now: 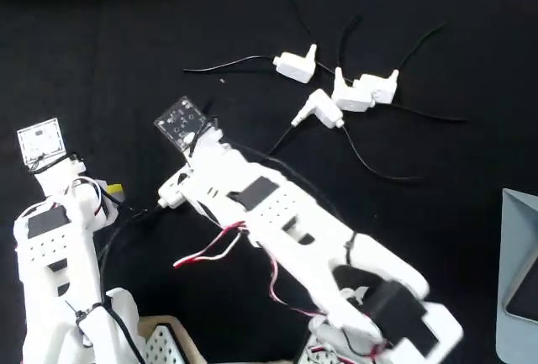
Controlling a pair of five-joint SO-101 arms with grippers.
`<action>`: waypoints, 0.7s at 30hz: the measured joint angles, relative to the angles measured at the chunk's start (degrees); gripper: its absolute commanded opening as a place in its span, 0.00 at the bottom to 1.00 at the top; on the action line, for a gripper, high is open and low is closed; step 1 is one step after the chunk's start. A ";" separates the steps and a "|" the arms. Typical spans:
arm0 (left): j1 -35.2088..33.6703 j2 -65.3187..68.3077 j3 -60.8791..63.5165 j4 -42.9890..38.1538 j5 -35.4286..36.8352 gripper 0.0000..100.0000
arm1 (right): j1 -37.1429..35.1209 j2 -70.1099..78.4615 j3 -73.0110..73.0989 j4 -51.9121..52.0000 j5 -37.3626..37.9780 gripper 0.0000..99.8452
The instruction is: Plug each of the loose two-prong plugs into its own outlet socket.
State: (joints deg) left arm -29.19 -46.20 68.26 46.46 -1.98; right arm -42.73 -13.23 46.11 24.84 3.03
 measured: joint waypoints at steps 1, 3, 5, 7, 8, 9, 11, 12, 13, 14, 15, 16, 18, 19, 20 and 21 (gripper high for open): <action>0.00 0.00 0.00 -0.09 0.00 0.28 | -0.09 1.23 0.00 -1.32 0.00 0.01; 0.00 0.00 0.00 -0.18 0.00 0.28 | -0.18 3.34 0.00 -3.69 0.00 0.01; 0.00 0.00 0.00 -0.26 0.00 0.28 | -0.18 5.01 0.00 -5.80 0.00 0.01; 0.00 0.00 0.00 -0.26 0.00 0.28 | -0.18 5.80 0.00 -7.30 0.00 0.01; 0.00 0.00 0.00 -0.26 0.00 0.28 | -0.18 5.89 0.00 -7.74 0.00 0.01; 0.00 0.00 0.00 -0.26 0.00 0.28 | -0.18 5.89 0.00 -8.00 0.00 0.01; 0.00 0.00 0.00 -0.26 0.00 0.28 | -0.18 5.89 0.00 -8.26 0.00 0.01; 0.00 0.00 0.00 -0.26 0.00 0.28 | -0.18 5.89 0.00 -8.26 0.00 0.01; 0.00 0.00 0.00 -0.26 0.00 0.28 | -0.18 5.89 0.00 -8.44 0.00 0.01; 0.00 0.00 0.00 -0.26 0.00 0.28 | -0.18 6.15 0.00 -8.79 0.00 0.01; 0.00 0.00 0.00 -0.26 0.00 0.28 | -0.18 6.24 0.00 -8.88 0.00 0.01; 0.00 0.00 0.00 -0.26 0.00 0.28 | -0.18 6.24 0.00 -8.88 0.00 0.01; 0.00 0.00 0.18 -0.26 0.00 0.28 | -0.18 7.30 -0.09 -8.97 0.00 0.01; 0.00 0.00 0.26 -0.26 0.00 0.28 | -0.18 8.18 -0.09 -9.05 0.00 0.01; 0.00 0.00 0.26 -0.26 0.00 0.28 | -0.18 8.88 -0.18 -9.32 0.00 0.01; 0.00 0.00 0.26 -0.26 0.00 0.28 | -0.18 9.67 -0.26 -10.20 0.00 0.01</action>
State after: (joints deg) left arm -29.19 -46.20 68.53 46.20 -1.98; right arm -42.90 -3.56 45.85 14.64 3.03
